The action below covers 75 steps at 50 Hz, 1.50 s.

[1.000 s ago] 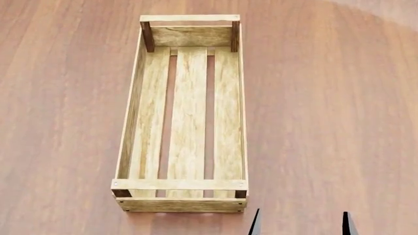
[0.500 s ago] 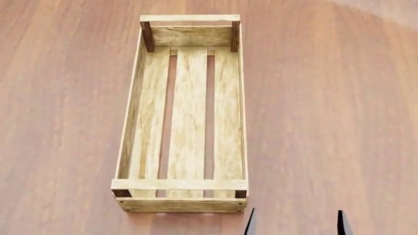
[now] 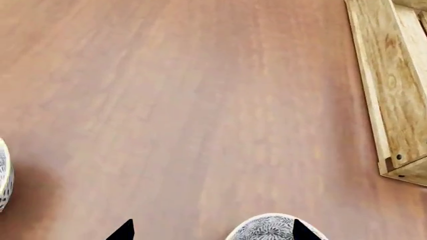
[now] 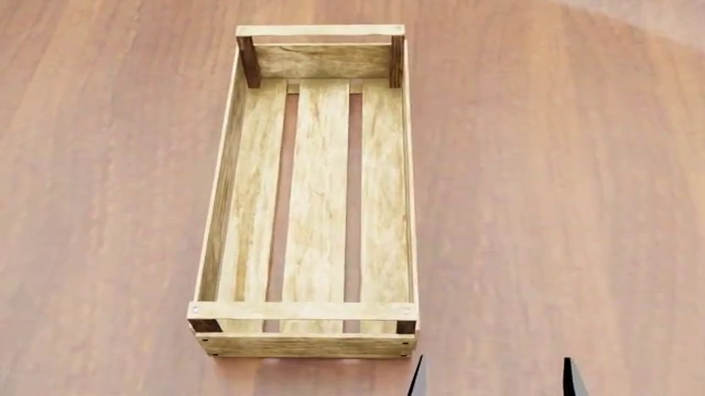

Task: Stack the right bowl on the left bowl and place them in the tray.

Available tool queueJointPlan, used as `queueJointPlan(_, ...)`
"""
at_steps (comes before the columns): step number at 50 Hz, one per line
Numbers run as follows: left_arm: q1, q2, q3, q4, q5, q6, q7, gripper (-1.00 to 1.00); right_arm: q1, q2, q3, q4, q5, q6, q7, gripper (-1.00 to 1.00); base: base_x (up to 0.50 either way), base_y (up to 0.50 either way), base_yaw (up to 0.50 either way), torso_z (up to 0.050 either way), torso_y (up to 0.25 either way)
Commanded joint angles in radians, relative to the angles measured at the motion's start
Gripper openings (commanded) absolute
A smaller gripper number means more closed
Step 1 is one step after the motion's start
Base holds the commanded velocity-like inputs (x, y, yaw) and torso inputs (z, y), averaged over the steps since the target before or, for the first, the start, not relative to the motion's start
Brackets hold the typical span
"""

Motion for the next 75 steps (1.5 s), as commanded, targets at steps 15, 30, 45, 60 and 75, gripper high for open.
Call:
queueJointPlan(15,-0.021,0.03,-0.028,-0.047,-0.106,-0.065,-0.038,1.0,-0.005,-0.006,0.012,0.005,-0.022,-0.009,-0.006,1.0,0.0,0.0,0.0,0.0,0.0)
queueJointPlan(30,-0.022,0.025,-0.069,-0.062,-0.191,-0.087,-0.046,1.0,0.0,0.001,0.006,0.009,-0.023,-0.007,-0.002,1.0,0.0,0.0,0.0,0.0,0.0)
queueJointPlan(45,-0.026,0.04,-0.053,-0.097,-0.195,-0.089,-0.037,1.0,0.002,0.006,0.001,0.009,-0.028,-0.002,0.005,1.0,0.0,0.0,0.0,0.0,0.0)
queueJointPlan(60,-0.032,0.048,-0.019,-0.115,-0.165,-0.084,-0.017,1.0,0.0,0.012,0.0,0.015,-0.029,-0.009,0.015,1.0,0.0,0.0,0.0,0.0,0.0)
queueJointPlan(75,-0.039,0.055,-0.004,-0.134,-0.15,-0.078,-0.014,1.0,-0.003,0.017,-0.006,0.02,-0.033,-0.012,0.022,1.0,0.0,0.0,0.0,0.0,0.0)
